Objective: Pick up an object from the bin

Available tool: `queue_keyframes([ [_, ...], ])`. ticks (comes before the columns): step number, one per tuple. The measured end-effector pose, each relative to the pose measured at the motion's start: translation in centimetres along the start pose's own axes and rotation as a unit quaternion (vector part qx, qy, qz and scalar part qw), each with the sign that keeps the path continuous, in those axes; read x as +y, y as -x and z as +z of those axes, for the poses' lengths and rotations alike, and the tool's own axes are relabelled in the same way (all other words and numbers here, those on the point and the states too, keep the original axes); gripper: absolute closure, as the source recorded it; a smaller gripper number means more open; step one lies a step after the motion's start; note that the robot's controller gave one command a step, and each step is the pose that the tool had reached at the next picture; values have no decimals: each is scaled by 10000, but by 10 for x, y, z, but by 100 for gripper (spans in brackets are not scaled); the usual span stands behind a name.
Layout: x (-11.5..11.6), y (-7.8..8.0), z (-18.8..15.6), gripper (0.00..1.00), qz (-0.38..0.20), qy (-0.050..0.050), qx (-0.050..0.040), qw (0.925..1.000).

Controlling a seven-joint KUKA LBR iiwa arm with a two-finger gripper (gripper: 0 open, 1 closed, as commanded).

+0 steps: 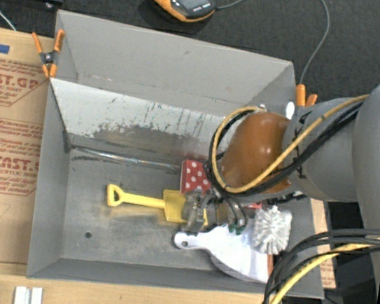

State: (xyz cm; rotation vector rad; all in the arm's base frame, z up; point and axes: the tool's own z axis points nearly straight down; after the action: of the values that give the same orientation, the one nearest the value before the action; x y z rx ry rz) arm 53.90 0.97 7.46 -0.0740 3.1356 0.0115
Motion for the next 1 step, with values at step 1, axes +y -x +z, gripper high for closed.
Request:
queue_keyframes([
  [1,0,0,-2,100,0,0,1,10000],
])
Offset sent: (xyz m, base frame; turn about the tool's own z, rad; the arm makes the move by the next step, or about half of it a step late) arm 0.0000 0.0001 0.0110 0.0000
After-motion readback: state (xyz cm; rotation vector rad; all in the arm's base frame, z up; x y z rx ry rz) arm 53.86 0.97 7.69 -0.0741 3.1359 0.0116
